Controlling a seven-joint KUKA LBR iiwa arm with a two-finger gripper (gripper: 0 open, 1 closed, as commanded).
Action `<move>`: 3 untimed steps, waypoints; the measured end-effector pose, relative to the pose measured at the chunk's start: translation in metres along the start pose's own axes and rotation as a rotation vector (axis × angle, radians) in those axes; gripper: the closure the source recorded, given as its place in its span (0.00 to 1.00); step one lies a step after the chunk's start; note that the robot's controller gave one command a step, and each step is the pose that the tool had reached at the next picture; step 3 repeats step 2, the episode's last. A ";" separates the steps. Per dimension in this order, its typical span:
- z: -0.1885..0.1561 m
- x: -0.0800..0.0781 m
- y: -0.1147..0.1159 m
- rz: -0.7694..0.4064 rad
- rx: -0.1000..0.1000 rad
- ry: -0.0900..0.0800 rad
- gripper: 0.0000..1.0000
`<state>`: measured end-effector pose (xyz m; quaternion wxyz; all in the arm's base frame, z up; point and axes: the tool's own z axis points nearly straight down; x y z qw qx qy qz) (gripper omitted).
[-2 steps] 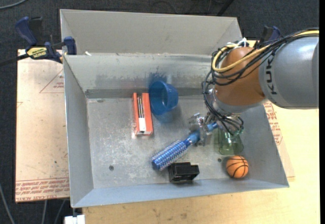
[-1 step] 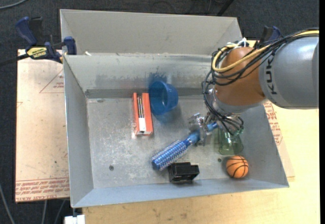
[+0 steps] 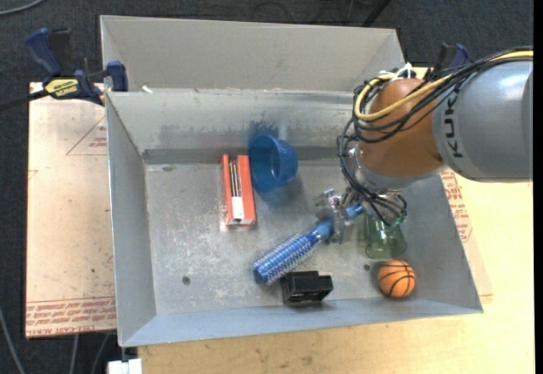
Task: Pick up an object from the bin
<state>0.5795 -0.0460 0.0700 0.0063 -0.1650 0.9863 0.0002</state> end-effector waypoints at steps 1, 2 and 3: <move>0.000 0.000 0.000 0.000 0.000 0.000 1.00; 0.000 0.000 0.000 0.000 0.000 0.000 1.00; 0.000 0.000 0.000 0.000 0.000 0.000 1.00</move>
Offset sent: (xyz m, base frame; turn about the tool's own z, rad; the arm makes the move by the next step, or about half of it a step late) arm 0.0000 0.0000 0.0000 0.0000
